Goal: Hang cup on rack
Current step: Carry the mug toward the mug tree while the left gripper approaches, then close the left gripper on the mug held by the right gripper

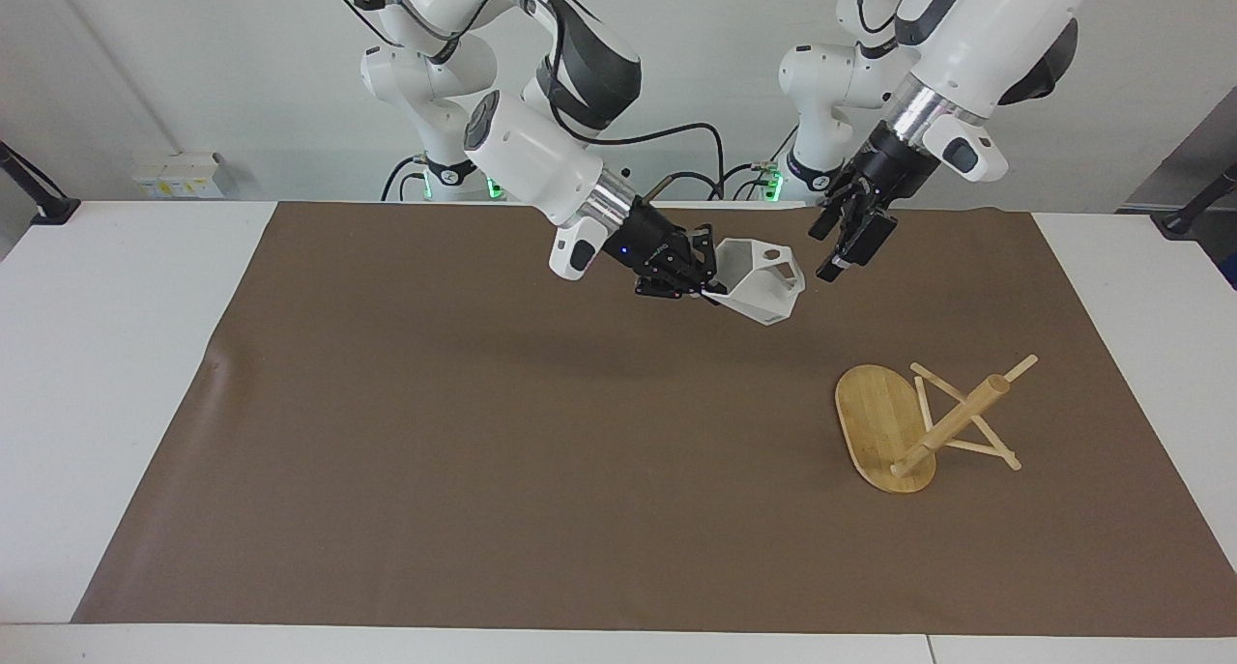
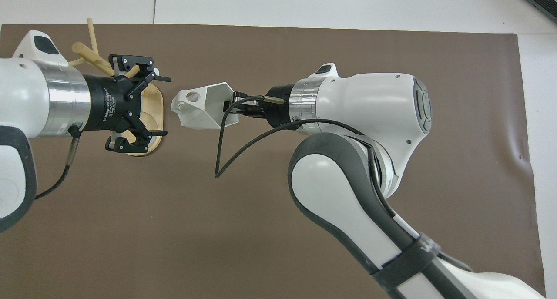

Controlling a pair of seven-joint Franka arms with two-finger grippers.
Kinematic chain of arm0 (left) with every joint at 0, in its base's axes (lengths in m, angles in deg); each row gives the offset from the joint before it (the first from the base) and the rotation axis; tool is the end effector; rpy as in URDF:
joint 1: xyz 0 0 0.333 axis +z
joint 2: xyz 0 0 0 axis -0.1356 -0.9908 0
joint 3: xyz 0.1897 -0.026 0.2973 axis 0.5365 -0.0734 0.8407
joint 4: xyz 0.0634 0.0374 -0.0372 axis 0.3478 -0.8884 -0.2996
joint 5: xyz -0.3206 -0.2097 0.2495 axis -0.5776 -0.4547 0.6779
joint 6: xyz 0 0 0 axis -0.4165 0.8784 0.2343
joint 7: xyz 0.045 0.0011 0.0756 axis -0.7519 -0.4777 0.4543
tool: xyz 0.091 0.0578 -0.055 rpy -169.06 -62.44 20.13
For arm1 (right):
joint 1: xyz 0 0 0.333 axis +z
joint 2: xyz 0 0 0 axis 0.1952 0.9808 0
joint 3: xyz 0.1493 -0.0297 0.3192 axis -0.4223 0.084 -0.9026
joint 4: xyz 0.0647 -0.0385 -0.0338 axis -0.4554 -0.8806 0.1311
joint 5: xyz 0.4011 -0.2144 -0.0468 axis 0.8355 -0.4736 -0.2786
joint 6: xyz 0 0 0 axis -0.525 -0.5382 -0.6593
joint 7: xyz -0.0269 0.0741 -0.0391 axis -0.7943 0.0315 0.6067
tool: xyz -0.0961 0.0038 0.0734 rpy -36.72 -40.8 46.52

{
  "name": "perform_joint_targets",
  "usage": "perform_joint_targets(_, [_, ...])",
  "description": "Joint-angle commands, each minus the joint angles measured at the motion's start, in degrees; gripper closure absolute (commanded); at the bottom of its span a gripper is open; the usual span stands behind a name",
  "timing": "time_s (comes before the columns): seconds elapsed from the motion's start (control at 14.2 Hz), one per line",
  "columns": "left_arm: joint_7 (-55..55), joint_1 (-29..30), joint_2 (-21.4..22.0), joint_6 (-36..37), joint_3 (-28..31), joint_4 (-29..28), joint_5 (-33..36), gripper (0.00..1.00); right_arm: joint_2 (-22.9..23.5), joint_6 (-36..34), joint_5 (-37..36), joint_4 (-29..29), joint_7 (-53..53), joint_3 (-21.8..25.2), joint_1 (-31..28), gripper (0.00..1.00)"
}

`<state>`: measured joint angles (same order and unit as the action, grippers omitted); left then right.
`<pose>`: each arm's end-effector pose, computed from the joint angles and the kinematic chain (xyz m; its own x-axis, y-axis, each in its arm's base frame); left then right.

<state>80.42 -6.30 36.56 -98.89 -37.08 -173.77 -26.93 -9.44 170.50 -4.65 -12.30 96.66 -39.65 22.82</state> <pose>0.5993 -0.2189 0.6351 0.2383 0.9022 -0.3594 0.9491 -0.1379 0.2831 0.6448 0.4028 0.5258 0.9850 -0.1311 0.1122 0.0039 -0.6329 -0.7742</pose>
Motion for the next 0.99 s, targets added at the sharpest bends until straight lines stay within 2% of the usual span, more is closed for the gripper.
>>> perform_joint_targets(0.0, [5.2, -0.9, 1.5, -2.9, 0.8, -3.1, -1.1, 0.00, 0.5, 0.4, 3.3, 1.1, 0.1, -0.2, -0.2, 1.00])
perform_joint_targets(0.28, [11.2, 0.2, 0.2, -5.4, 0.8, -4.2, -4.5, 0.00, 0.5, 0.4, 3.4, 1.5, 0.1, -0.2, -0.2, 1.00])
perform_joint_targets(0.56, [11.1, 3.3, -1.0, -4.9, 0.8, -4.3, -11.9, 0.00, 0.6, 0.4, 3.5, 1.5, 0.1, -0.2, -0.2, 1.00])
perform_joint_targets(0.78, [9.5, 3.5, -3.4, -2.2, 0.8, -3.7, -14.6, 0.00, 0.6, 0.4, 3.5, 1.5, 0.1, -0.3, -0.2, 1.00])
perform_joint_targets(0.92, [4.3, 3.9, -4.1, 1.2, 0.8, -3.6, -17.4, 0.00, 0.6, 0.5, 3.5, 1.5, 0.1, -0.3, 0.2, 1.00])
